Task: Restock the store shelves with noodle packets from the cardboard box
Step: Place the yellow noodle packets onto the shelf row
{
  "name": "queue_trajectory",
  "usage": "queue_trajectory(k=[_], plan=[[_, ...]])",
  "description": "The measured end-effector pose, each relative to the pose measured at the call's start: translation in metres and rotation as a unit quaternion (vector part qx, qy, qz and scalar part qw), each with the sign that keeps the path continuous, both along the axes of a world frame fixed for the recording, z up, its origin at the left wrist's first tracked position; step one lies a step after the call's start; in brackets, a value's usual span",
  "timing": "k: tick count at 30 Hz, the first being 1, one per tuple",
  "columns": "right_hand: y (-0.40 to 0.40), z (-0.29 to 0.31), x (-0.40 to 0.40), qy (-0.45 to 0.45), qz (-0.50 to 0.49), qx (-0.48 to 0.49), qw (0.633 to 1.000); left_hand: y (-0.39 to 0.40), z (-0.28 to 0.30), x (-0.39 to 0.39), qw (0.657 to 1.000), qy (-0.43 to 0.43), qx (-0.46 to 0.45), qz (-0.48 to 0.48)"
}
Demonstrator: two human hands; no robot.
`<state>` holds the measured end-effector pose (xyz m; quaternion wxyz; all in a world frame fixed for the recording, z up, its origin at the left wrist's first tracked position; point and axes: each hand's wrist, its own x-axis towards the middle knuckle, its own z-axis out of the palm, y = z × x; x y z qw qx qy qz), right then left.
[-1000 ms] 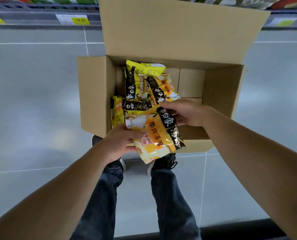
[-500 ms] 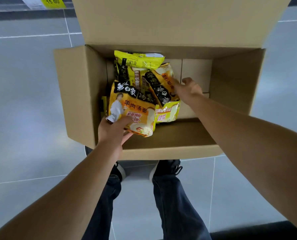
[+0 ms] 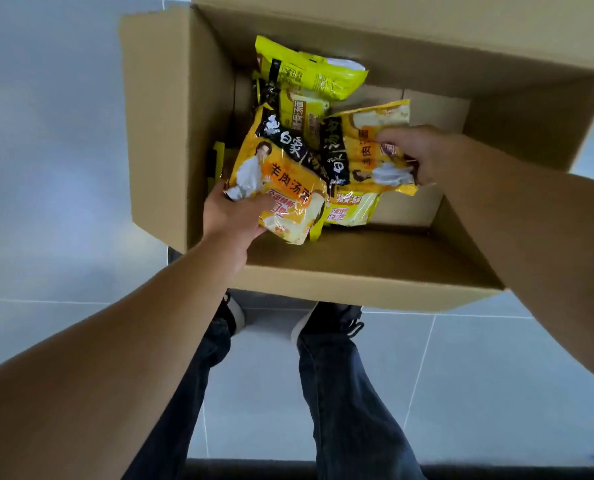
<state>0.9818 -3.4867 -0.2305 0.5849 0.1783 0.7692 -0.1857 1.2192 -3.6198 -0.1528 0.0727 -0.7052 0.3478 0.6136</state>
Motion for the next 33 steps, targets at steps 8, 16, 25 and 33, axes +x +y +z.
queue_trajectory(k=[8,16,25,33], plan=[[0.061,0.109,0.039,0.069,-0.177,-0.01,0.982,0.027,0.081,0.006,1.0,-0.003,-0.023,-0.017],[0.089,0.308,0.075,0.211,-0.166,-0.036,0.963,0.042,0.24,-0.014,0.993,0.051,-0.053,-0.097],[0.124,0.489,0.11,0.314,-0.101,-0.059,0.942,0.057,0.421,0.01,0.979,0.104,-0.109,-0.139],[0.162,0.607,0.188,0.404,-0.213,-0.105,0.883,0.074,0.544,0.076,0.973,0.17,-0.127,-0.092]])
